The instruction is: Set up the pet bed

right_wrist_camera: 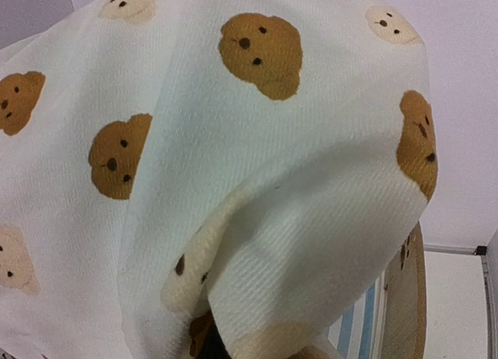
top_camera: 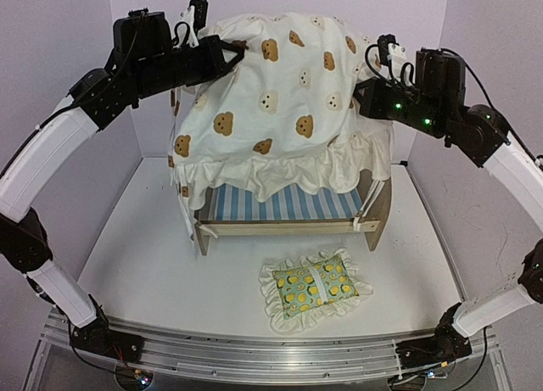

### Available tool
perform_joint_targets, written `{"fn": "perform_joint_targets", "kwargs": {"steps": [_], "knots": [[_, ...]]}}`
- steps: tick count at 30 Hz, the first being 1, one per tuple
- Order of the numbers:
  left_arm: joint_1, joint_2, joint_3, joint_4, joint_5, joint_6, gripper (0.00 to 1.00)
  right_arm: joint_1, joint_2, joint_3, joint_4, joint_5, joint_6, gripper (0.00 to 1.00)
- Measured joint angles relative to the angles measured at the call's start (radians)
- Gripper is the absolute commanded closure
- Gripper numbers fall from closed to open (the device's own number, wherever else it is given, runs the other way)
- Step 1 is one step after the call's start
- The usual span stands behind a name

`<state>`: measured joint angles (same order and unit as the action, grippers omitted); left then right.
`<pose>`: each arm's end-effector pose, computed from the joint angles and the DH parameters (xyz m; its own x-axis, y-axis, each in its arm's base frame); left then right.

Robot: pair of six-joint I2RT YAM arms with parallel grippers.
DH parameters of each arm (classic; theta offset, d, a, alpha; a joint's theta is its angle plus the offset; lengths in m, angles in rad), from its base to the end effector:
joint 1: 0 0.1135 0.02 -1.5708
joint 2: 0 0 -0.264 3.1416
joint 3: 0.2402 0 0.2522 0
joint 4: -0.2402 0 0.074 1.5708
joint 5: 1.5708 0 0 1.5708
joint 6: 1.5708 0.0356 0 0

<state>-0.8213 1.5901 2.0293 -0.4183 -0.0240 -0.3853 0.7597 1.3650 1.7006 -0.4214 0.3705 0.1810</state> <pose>0.2260 -0.2416 0.5382 -0.2557 -0.2767 -0.9263 0.6684 0.6417 -0.3762 0.2151 0.1865 0.5001 -0.1296 0.1083 -0.9856 -0.3630 0.9198 0.1488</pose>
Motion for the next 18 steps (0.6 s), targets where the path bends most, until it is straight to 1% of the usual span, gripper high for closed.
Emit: {"fn": "perform_joint_targets", "kwargs": {"steps": [4,9,14,18], "knots": [[0.043,0.071,0.115,0.014,0.031,0.025,0.94,0.000,0.032,0.071,0.009,0.028,-0.040,1.00],[0.141,0.170,0.240,0.030,0.134,0.013,0.94,0.000,0.078,0.144,0.010,0.056,-0.087,1.00],[0.222,0.226,0.277,0.054,0.200,-0.012,0.94,0.000,0.153,0.237,0.012,0.076,-0.131,1.00],[0.226,0.243,0.279,0.075,0.233,-0.021,0.94,0.000,0.200,0.297,0.013,0.099,-0.175,1.00]]}}
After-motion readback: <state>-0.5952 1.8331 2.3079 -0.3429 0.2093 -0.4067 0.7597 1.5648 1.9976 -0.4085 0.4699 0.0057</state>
